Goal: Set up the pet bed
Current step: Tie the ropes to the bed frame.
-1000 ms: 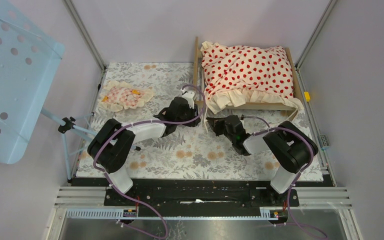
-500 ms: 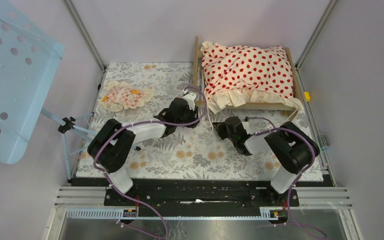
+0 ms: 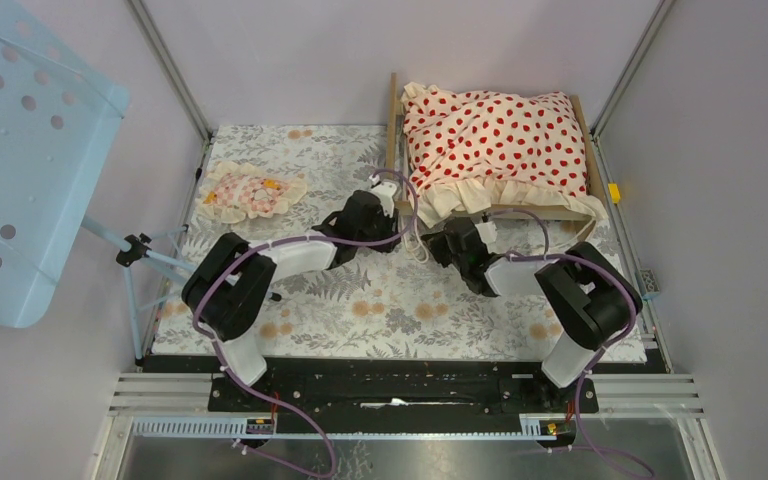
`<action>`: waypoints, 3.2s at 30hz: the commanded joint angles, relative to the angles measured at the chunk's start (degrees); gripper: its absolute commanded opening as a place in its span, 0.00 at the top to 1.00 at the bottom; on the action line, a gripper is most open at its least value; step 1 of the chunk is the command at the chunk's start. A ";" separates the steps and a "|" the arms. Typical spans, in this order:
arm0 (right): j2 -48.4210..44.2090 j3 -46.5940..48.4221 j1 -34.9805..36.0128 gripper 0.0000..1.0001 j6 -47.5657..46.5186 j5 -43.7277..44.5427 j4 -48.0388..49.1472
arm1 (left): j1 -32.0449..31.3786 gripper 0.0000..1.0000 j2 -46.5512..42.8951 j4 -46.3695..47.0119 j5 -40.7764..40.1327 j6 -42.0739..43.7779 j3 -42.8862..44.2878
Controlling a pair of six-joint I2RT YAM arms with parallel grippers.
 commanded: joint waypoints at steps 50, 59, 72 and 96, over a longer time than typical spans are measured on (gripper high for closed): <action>5.48 -1.67 -2.58 1.00 -5.30 -7.49 2.82 | -7.90 0.90 4.62 5.62 -17.95 -6.42 5.05; 5.45 -1.86 -2.81 1.00 -5.14 -8.02 3.44 | -7.88 0.90 6.53 5.24 -17.00 -5.54 7.41; 5.53 -1.77 -3.08 1.00 -5.21 -8.52 3.71 | -7.89 0.87 10.06 3.23 -16.10 -5.30 10.13; 5.83 -2.04 -3.19 1.00 -4.81 -9.08 4.37 | -7.85 0.78 11.85 0.73 -16.51 -5.30 10.18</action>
